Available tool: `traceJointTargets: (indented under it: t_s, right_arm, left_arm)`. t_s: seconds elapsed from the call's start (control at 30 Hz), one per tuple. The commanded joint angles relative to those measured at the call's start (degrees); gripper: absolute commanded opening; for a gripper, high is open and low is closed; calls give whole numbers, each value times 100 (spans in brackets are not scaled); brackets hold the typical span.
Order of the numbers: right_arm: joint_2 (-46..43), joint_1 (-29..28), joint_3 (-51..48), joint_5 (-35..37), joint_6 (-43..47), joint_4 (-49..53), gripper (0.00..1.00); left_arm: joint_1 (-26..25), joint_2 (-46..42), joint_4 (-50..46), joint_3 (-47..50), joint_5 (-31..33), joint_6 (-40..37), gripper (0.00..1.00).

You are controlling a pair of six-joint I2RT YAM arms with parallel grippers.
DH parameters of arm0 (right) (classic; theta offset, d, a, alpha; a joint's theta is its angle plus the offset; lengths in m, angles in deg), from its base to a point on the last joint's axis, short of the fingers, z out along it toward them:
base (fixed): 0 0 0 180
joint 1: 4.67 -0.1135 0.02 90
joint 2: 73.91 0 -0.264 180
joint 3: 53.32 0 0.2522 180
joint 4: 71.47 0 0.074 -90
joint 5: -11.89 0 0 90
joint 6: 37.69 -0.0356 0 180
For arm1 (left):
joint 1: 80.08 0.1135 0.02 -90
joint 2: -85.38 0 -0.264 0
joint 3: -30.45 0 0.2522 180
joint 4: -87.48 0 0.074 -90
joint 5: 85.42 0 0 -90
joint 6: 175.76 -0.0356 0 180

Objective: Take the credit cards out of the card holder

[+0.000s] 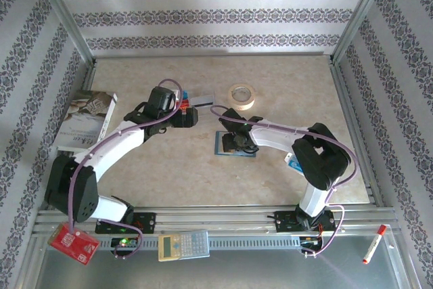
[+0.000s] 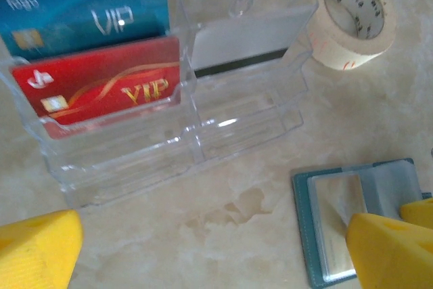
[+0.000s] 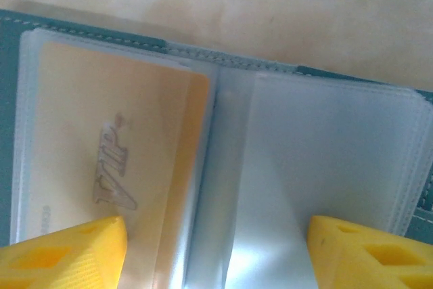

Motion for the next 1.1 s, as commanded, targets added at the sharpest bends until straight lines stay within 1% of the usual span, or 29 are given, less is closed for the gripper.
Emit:
traceJointTargets:
  t_s: [0.0, 0.03, 0.13, 0.27, 0.4, 0.5, 0.57, 0.63, 0.73, 0.83, 0.93, 1.07]
  right_arm:
    - [87, 226, -180, -51, -26, 142, 69]
    - [80, 266, -253, -95, -7, 109, 68]
    - [130, 358, -379, -253, 161, 62, 65]
    - [162, 425, -515, -573, 314, -97, 62]
    - [138, 470, -619, -812, 373, -268, 61]
    - [80, 535, -746, -1054, 387, -441, 59]
    - [22, 589, -821, -1205, 382, -530, 59]
    - [-50, 648, -908, -1329, 367, -619, 59]
    - [-160, 739, -1021, -1478, 363, -734, 58]
    - [-198, 771, -1048, -1362, 358, -685, 56]
    - [-181, 771, -1019, -1215, 340, -591, 53]
    - [-138, 765, -1027, -1097, 323, -530, 52]
  left_arm:
    - [37, 174, 149, -102, -718, 355, 100]
    - [35, 231, 140, -122, -834, 405, 100]
    - [-20, 328, 106, -114, -979, 731, 93]
    - [-138, 439, 133, 21, -1328, 1237, 80]
    - [-391, 735, 670, 280, -1978, 2024, 64]
    - [-709, 1091, 1313, 443, -2269, 2639, 55]
    - [-892, 1385, 1635, 432, -2398, 2907, 50]
    - [-1051, 1674, 1848, 334, -2418, 3076, 45]
    - [-1258, 2070, 1966, 67, -2404, 3235, 40]
    - [-1369, 2343, 1947, -71, -2259, 3425, 34]
    - [-1396, 2443, 1840, -101, -2059, 3499, 32]
    - [-1397, 2313, 1678, -64, -1731, 3485, 31]
